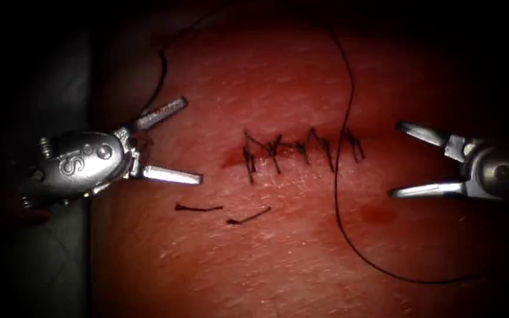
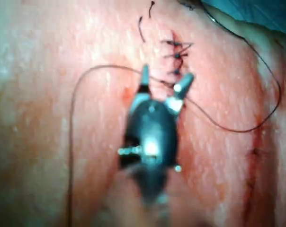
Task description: Wound Closure
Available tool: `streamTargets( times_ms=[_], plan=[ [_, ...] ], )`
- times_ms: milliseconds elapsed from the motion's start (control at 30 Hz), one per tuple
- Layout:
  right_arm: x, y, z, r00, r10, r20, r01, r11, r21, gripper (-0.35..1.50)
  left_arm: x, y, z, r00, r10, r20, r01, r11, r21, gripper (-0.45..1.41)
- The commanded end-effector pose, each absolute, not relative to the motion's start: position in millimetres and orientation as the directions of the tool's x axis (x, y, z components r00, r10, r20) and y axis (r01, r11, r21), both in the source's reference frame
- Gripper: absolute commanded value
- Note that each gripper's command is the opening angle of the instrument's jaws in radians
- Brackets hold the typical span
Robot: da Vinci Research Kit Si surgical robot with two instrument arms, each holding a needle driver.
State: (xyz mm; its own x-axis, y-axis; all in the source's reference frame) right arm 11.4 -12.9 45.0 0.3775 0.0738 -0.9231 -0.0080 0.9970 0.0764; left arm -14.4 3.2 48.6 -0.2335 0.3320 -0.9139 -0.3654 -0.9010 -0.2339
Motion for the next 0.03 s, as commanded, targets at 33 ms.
streamTargets(
  times_ms=[33],
  plan=[
    [12.1,-13.9,45.4,0.375,0.076,-0.924,-0.006,0.997,0.080,1.01,-15.1,3.0,49.4,-0.231,0.332,-0.915,-0.363,-0.902,-0.235,0.57]
  ],
)
